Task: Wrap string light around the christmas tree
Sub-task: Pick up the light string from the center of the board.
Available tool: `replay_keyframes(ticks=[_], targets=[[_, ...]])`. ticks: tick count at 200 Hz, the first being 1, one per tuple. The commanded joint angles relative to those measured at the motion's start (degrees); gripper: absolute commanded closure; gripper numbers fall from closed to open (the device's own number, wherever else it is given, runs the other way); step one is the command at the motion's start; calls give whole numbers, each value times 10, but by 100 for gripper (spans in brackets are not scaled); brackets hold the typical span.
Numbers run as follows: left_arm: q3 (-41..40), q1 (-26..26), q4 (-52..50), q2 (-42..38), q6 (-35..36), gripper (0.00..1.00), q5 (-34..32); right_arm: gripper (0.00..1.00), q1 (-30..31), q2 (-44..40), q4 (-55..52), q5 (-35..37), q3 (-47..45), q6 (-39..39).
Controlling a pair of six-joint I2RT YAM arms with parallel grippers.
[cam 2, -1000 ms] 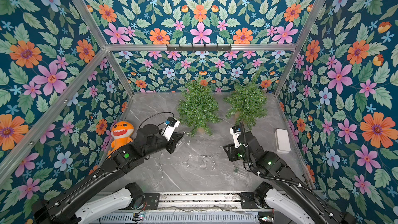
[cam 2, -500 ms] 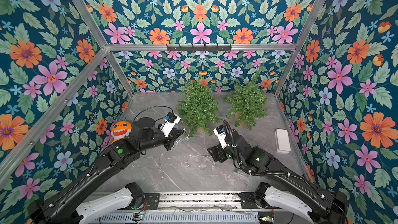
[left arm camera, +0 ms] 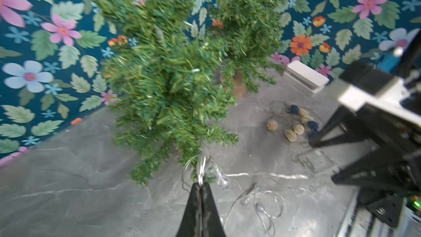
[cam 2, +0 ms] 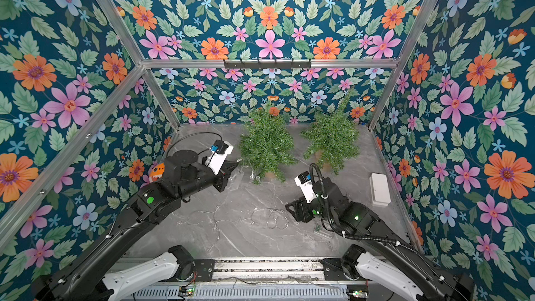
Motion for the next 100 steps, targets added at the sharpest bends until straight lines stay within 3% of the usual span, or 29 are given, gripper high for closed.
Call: replay_keyframes(ticks=[1, 13, 23, 47, 76, 100], targets=[[21, 12, 11, 10, 0, 100, -35, 23, 0, -42, 67, -122, -35, 48], [26, 20, 12, 17, -2, 100, -57, 17, -8, -78, 201, -228, -82, 118], [32, 30, 6, 25, -5, 100, -85, 16, -17, -89, 248, -247, -102, 150], [40, 56, 6, 28, -13, 100, -107, 16, -19, -82, 144, -185, -87, 98], [61, 99, -5, 33, -14, 100, -152, 18, -18, -62, 132, -167, -98, 84], [75, 107, -1, 34, -8, 100, -65, 23, -17, -17, 131, -89, -89, 55]])
